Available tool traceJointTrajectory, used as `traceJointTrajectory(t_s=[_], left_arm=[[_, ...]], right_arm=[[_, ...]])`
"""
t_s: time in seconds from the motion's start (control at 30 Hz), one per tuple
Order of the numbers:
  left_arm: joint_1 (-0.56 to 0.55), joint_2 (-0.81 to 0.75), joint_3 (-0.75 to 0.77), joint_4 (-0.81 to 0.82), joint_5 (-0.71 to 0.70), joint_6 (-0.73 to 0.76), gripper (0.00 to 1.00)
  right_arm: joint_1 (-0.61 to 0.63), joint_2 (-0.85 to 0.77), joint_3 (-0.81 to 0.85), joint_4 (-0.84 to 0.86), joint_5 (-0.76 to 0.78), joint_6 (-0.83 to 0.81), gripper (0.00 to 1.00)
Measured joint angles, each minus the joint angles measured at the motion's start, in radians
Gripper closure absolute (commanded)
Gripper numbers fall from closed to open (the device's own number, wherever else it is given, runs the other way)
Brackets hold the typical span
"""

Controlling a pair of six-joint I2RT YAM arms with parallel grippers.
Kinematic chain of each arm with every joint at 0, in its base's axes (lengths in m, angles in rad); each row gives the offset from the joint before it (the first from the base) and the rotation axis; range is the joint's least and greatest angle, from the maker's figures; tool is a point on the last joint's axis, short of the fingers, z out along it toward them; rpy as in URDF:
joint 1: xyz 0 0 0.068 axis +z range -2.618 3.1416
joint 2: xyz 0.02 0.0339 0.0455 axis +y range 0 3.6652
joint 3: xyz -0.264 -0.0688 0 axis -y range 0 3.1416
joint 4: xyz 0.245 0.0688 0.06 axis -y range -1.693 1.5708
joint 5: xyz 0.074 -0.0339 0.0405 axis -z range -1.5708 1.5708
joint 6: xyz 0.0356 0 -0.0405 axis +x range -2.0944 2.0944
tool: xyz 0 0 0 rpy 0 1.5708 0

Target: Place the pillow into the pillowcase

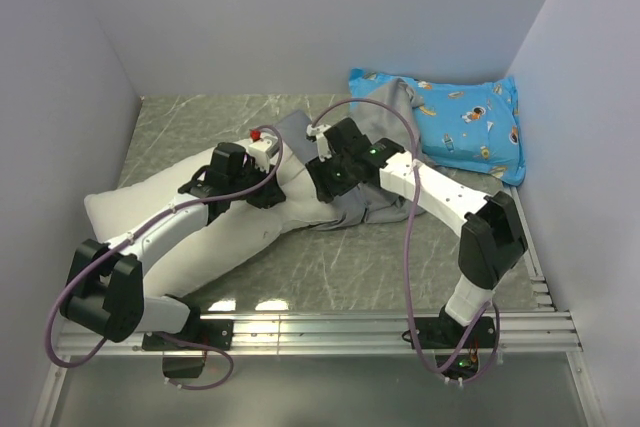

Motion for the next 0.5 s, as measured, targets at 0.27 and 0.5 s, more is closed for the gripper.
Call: traceJointTrajectory(t_s=[0.27, 0.5], left_arm=[[0.019, 0.0, -0.004, 0.008, 0.027, -0.023, 1.0], [0.05, 0.0, -0.011, 0.028, 0.083, -0.076, 1.0]], right_arm=[[0.023, 0.04, 0.026, -0.029, 0.14, -0.001, 0.9], [0.026, 0.051, 0.143, -0.095, -0.029, 0.015, 1.0]])
